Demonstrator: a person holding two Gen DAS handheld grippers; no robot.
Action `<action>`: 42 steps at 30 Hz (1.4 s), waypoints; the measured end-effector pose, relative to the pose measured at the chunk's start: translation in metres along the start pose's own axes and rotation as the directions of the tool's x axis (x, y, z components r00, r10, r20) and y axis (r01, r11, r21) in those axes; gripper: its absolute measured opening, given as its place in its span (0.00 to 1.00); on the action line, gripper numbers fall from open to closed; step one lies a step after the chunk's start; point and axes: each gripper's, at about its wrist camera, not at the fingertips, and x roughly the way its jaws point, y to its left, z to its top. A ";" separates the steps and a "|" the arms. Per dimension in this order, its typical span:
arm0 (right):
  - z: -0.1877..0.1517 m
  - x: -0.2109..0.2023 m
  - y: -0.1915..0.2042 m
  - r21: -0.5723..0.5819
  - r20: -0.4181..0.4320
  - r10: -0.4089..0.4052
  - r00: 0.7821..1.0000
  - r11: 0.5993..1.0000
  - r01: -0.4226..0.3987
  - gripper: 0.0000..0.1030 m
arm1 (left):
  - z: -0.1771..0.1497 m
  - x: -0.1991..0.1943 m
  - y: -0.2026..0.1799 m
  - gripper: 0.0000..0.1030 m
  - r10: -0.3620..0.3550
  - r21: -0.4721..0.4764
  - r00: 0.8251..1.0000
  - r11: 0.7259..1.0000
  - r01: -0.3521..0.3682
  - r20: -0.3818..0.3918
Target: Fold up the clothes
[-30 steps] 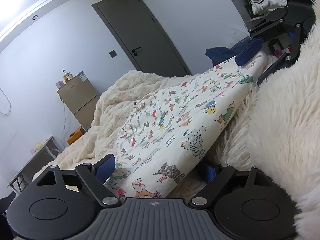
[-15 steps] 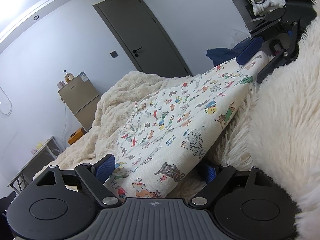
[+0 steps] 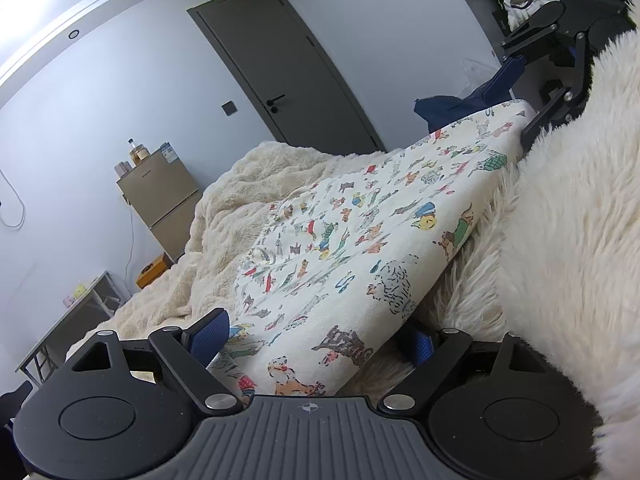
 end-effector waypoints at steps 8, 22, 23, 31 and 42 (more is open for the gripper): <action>-0.003 0.000 0.000 -0.026 -0.064 0.057 0.996 0.998 -0.058 0.77 | 0.000 -0.002 0.000 0.83 0.000 -0.001 1.000 1.000 0.000 0.000; -0.009 0.003 -0.002 -0.096 -0.103 -0.059 0.993 0.994 0.049 0.77 | 0.006 -0.006 0.006 0.89 0.037 0.073 0.999 0.997 -0.037 -0.007; -0.010 0.003 0.001 -0.117 -0.104 -0.062 0.993 0.992 0.049 0.77 | 0.007 -0.007 0.007 0.90 0.047 0.094 0.999 0.995 -0.046 -0.009; -0.013 -0.004 0.000 -0.195 -0.054 -0.083 0.995 0.978 0.071 0.77 | 0.003 -0.016 0.010 0.92 0.070 0.233 0.997 0.970 -0.071 0.013; -0.005 0.016 0.045 -0.645 -0.008 -0.063 0.998 0.763 0.043 0.76 | -0.008 -0.022 0.023 0.45 0.029 0.328 0.998 0.944 -0.043 0.047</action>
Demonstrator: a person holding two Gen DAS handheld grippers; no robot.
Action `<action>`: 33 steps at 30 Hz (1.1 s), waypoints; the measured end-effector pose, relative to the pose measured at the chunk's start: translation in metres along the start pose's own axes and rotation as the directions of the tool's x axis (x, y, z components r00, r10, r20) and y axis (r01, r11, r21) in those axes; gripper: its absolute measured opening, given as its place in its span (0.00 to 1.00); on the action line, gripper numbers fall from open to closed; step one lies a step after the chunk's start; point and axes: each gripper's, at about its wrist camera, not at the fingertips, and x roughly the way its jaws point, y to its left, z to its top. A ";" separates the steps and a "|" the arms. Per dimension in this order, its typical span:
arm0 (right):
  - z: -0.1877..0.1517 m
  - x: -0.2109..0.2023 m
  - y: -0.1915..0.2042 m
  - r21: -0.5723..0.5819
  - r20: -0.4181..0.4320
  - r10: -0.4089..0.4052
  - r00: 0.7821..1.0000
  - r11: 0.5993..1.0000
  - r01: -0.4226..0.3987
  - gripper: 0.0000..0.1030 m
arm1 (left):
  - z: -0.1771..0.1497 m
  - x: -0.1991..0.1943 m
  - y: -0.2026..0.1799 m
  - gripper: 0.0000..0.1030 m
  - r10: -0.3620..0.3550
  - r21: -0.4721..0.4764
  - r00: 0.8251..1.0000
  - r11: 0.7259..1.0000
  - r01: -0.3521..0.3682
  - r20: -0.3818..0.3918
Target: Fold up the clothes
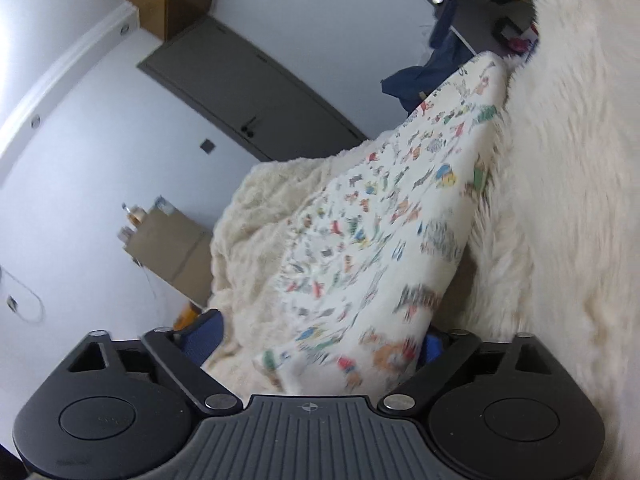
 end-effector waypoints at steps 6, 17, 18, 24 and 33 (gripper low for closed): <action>0.009 0.015 -0.007 -0.104 -0.007 0.165 0.986 0.981 -0.165 0.13 | -0.003 -0.002 0.025 0.16 -0.095 -0.102 0.993 0.990 0.102 0.071; 0.028 -0.081 -0.080 0.022 0.182 0.165 0.969 0.985 -0.172 0.03 | 0.032 -0.070 0.087 0.15 -0.283 -0.150 0.915 0.930 0.335 0.288; 0.027 -0.089 -0.081 0.034 0.214 0.173 0.961 0.982 -0.184 0.03 | 0.032 -0.076 0.087 0.15 -0.296 -0.151 0.907 0.924 0.352 0.301; 0.017 -0.085 -0.105 0.114 0.317 0.188 0.929 0.965 -0.234 0.03 | 0.042 -0.040 0.125 0.15 -0.332 -0.300 0.908 0.865 0.401 0.257; -0.012 0.088 -0.267 0.512 0.156 0.136 0.978 0.836 -0.198 0.03 | 0.062 0.160 0.204 0.15 -0.469 -0.502 0.883 0.760 0.413 0.017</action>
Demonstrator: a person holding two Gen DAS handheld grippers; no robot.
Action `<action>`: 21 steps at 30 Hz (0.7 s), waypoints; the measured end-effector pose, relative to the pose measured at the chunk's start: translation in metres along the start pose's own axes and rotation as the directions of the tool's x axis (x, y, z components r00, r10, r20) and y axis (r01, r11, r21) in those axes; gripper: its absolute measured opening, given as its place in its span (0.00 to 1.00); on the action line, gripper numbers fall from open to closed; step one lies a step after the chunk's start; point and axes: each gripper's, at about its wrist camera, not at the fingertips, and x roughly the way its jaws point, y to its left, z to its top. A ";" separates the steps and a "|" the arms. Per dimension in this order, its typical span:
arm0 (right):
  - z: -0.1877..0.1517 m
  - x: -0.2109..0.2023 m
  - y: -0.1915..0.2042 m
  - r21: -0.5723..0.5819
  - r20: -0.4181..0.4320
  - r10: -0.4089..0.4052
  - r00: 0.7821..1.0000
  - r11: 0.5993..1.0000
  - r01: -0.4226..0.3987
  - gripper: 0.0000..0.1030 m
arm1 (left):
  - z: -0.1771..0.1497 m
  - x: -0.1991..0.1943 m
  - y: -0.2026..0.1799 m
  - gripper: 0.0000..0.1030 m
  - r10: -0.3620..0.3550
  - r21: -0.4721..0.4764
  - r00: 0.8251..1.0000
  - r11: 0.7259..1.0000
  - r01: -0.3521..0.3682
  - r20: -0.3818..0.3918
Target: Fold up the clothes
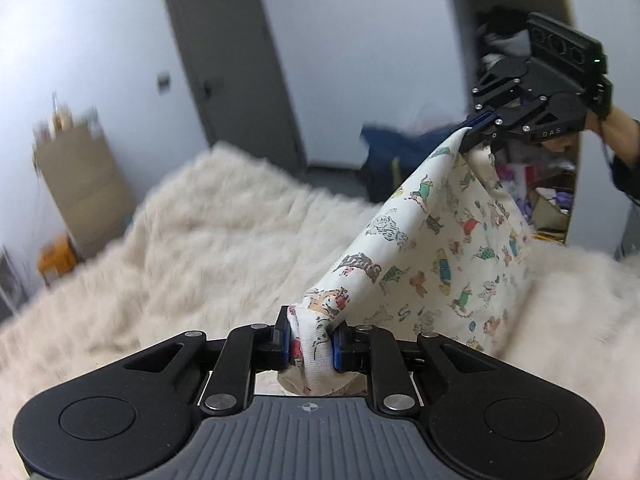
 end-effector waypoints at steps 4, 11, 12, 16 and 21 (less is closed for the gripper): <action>-0.015 0.065 -0.034 0.087 -0.132 -0.012 0.991 0.996 0.024 0.05 | -0.007 0.050 0.038 0.18 -0.050 -0.111 0.994 0.993 0.039 -0.098; -0.064 0.087 -0.038 0.226 -0.296 -0.245 0.923 0.921 0.317 0.29 | -0.037 0.073 0.063 0.52 0.144 -0.253 0.975 0.950 -0.184 -0.168; -0.067 0.080 -0.033 0.236 -0.292 -0.254 0.922 0.915 0.327 0.30 | -0.039 0.059 0.053 0.52 0.151 -0.252 0.981 0.951 -0.178 -0.124; -0.060 0.032 0.010 0.302 -0.165 -0.266 0.950 0.903 0.305 0.54 | -0.043 0.019 -0.005 0.73 0.072 -0.257 0.997 0.965 -0.060 0.036; -0.051 0.026 0.079 0.344 -0.091 -0.214 0.973 0.910 0.232 0.24 | -0.052 0.030 -0.074 0.58 0.070 -0.272 0.996 0.961 -0.054 0.051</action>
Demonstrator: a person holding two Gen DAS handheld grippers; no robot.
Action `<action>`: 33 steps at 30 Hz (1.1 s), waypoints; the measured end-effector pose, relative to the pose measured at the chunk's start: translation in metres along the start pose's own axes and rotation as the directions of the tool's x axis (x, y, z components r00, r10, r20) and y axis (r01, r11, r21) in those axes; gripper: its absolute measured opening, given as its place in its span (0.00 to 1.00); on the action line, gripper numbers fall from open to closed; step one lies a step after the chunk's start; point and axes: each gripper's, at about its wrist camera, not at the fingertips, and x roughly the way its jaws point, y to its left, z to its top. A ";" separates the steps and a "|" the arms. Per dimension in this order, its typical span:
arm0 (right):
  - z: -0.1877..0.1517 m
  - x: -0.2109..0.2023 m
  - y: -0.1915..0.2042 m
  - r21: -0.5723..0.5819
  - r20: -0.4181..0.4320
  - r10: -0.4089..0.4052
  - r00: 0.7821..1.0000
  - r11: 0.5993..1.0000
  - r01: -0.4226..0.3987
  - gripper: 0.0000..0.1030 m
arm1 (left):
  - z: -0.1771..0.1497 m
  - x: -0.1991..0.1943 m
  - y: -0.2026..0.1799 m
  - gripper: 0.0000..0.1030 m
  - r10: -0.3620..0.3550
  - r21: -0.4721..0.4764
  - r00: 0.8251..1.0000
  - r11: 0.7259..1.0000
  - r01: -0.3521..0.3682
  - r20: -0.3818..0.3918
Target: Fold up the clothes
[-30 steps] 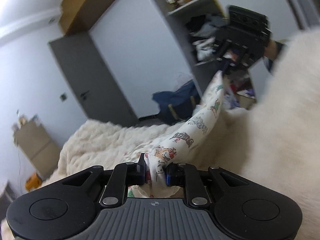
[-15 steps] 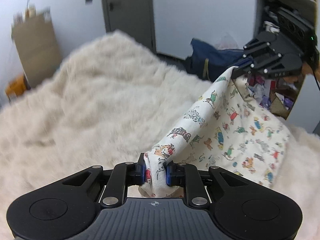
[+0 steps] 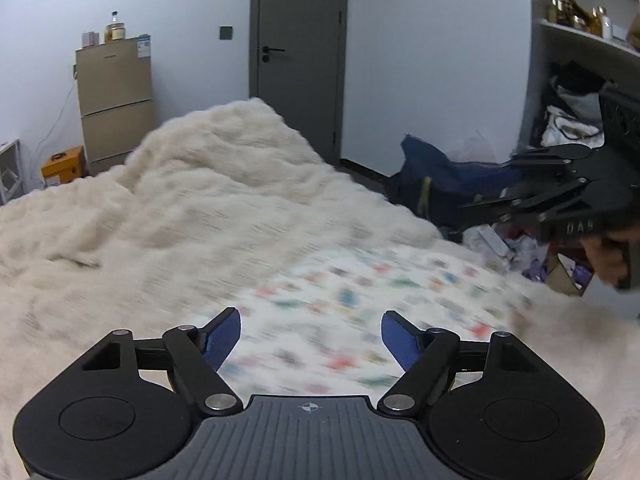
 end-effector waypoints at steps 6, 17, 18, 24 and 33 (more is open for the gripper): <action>-0.068 0.015 0.047 -0.103 -0.067 -0.037 0.997 0.994 0.030 0.00 | -0.060 0.025 -0.019 0.59 0.221 0.158 0.975 0.964 -0.212 -0.038; -0.074 -0.044 0.038 -0.231 0.071 -0.138 0.988 0.961 0.151 0.37 | -0.065 -0.028 -0.046 0.62 0.239 0.443 0.971 0.867 -0.227 0.030; -0.075 -0.045 0.042 -0.253 0.077 -0.129 0.989 0.956 0.145 0.37 | -0.064 -0.025 -0.047 0.62 0.238 0.466 0.971 0.856 -0.224 0.031; -0.108 -0.013 0.083 -0.570 -0.039 -0.159 0.986 0.814 0.108 0.39 | -0.082 0.006 -0.061 0.63 0.228 0.627 0.973 0.764 -0.156 -0.037; -0.086 0.037 0.109 -0.780 -0.163 -0.178 0.970 0.625 -0.017 0.52 | -0.084 0.004 -0.077 0.47 0.133 0.663 0.986 0.748 -0.032 -0.102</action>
